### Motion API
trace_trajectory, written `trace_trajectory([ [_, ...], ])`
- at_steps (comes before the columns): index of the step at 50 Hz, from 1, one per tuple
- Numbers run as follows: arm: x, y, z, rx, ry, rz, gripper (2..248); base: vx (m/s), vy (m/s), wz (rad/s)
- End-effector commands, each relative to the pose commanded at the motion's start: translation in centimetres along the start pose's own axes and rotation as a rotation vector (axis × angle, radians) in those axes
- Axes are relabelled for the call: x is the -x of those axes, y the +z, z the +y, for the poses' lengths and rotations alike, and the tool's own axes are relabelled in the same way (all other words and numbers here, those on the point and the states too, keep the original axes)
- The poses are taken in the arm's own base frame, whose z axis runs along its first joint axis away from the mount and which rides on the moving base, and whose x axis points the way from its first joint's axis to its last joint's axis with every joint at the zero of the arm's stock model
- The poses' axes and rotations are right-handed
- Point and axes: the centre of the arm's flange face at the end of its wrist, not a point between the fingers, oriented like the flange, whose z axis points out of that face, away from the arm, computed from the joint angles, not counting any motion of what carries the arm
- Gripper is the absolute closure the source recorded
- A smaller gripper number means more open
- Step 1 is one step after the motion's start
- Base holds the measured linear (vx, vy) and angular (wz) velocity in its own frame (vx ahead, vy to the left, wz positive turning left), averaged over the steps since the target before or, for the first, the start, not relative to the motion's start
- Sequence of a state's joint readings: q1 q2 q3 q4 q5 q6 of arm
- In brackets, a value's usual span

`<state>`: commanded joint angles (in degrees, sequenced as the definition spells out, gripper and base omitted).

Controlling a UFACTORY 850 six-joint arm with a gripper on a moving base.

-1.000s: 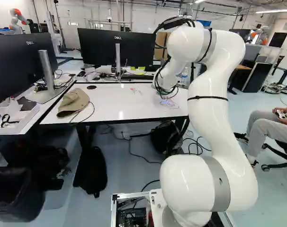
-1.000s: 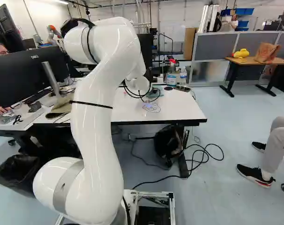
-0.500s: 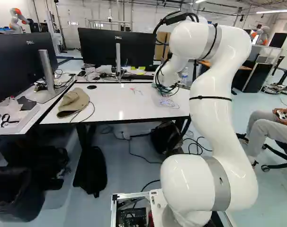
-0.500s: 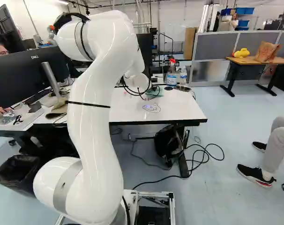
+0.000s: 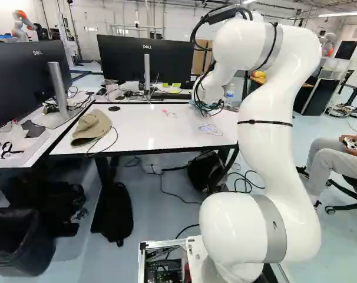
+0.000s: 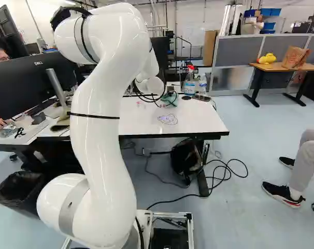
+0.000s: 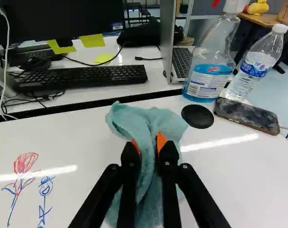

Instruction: Clean the table with the green towel

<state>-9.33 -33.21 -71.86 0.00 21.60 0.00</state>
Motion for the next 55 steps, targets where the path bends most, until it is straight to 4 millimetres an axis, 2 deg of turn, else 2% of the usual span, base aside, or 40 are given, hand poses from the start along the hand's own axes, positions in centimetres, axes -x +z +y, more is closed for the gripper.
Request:
trace_trajectory([
  [15,-1.3,-1.5,-0.1,-0.001,-0.001,0.023,195,0.0,0.0,0.0],
  [30,-1.7,-5.1,-0.5,-0.007,-0.004,0.032,195,0.0,0.0,0.0],
  [55,0.4,-9.8,-1.2,-0.018,-0.01,0.005,195,0.0,0.0,0.0],
])
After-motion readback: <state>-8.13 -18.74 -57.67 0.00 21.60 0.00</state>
